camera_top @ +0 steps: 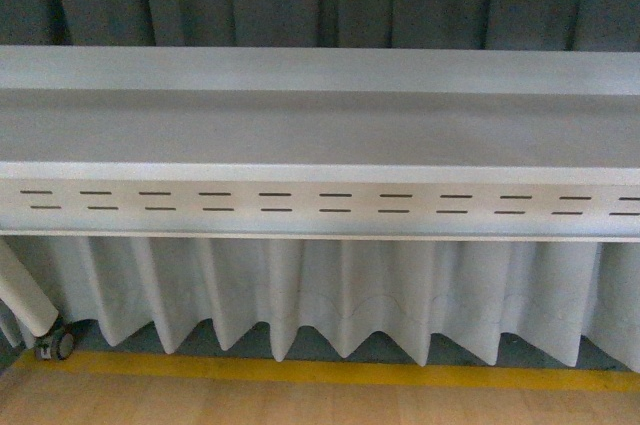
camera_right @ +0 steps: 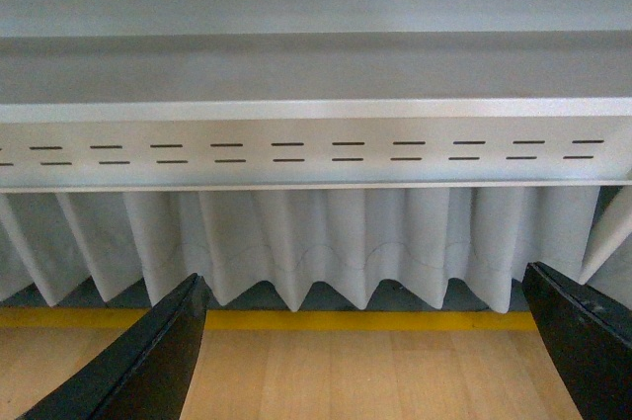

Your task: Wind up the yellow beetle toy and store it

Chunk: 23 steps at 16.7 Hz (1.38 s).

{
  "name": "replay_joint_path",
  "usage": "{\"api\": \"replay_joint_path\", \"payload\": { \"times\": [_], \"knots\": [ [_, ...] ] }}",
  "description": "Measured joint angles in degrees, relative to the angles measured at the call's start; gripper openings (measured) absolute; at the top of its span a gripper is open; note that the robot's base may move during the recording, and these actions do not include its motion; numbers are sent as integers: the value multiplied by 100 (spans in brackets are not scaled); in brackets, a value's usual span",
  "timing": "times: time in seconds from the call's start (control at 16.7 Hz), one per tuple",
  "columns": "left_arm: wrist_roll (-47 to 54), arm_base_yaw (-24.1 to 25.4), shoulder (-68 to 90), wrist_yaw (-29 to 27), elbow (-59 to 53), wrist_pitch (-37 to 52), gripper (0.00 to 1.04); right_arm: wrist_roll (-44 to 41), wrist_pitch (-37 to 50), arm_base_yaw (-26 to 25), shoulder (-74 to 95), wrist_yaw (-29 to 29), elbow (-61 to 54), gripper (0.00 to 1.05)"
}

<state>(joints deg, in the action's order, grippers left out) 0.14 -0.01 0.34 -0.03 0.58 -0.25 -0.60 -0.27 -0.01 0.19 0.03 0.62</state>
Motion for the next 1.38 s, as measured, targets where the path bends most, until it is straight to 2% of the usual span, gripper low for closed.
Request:
{"api": "replay_joint_path", "payload": {
  "times": [1.38],
  "knots": [
    [0, 0, 0, 2, 0, 0, 98, 0, 0, 0, 0, 0, 0, 98]
  ]
}}
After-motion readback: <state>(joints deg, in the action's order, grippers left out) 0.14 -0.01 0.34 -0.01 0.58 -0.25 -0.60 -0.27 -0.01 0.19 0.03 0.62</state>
